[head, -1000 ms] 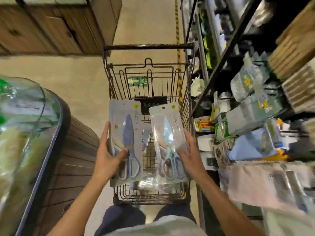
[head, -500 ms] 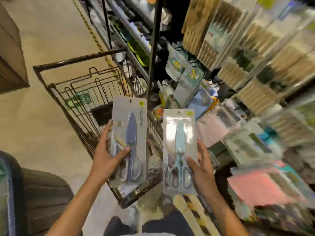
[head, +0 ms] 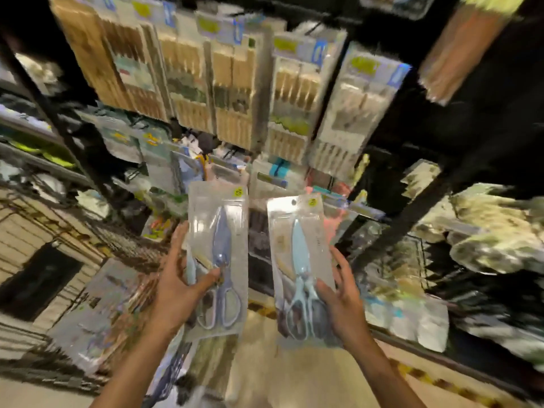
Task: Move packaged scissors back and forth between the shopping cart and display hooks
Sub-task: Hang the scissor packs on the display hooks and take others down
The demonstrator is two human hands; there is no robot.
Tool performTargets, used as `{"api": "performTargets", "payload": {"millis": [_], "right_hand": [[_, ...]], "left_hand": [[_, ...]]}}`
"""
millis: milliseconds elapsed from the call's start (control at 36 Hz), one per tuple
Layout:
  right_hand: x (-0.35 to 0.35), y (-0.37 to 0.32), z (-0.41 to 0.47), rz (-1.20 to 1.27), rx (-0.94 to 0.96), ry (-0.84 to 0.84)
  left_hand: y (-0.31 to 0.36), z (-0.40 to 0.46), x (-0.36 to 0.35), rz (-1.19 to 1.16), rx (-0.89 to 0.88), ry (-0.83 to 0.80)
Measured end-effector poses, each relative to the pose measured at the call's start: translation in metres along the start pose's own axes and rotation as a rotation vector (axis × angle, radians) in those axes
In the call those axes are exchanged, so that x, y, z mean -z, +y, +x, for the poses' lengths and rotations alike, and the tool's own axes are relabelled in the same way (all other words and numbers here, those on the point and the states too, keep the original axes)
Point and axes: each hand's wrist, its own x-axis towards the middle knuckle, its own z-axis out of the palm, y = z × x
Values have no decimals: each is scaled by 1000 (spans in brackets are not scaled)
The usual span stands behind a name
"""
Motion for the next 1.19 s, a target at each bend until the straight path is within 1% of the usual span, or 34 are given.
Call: {"api": "performTargets", "payload": {"millis": [83, 167, 361, 444, 556, 722, 833, 1194], "right_hand": [[55, -4, -18, -21, 36, 99], [113, -6, -40, 0, 65, 184], [236, -10, -97, 67, 136, 364], [280, -8, -121, 77, 176, 428], [326, -12, -148, 120, 197, 524], [371, -20, -167, 141, 214, 605], [386, -31, -169, 161, 230, 650], [425, -80, -142, 120, 337, 785]], "left_hand": [[18, -1, -54, 16, -42, -94], [39, -14, -113, 41, -116, -155], [88, -67, -235, -54, -180, -365], [110, -91, -279, -83, -220, -447], [134, -120, -326, -93, -238, -505], [162, -139, -371, -51, -310, -576], [181, -138, -391, -84, -344, -614], [240, -95, -443, -157, -478, -677]]}}
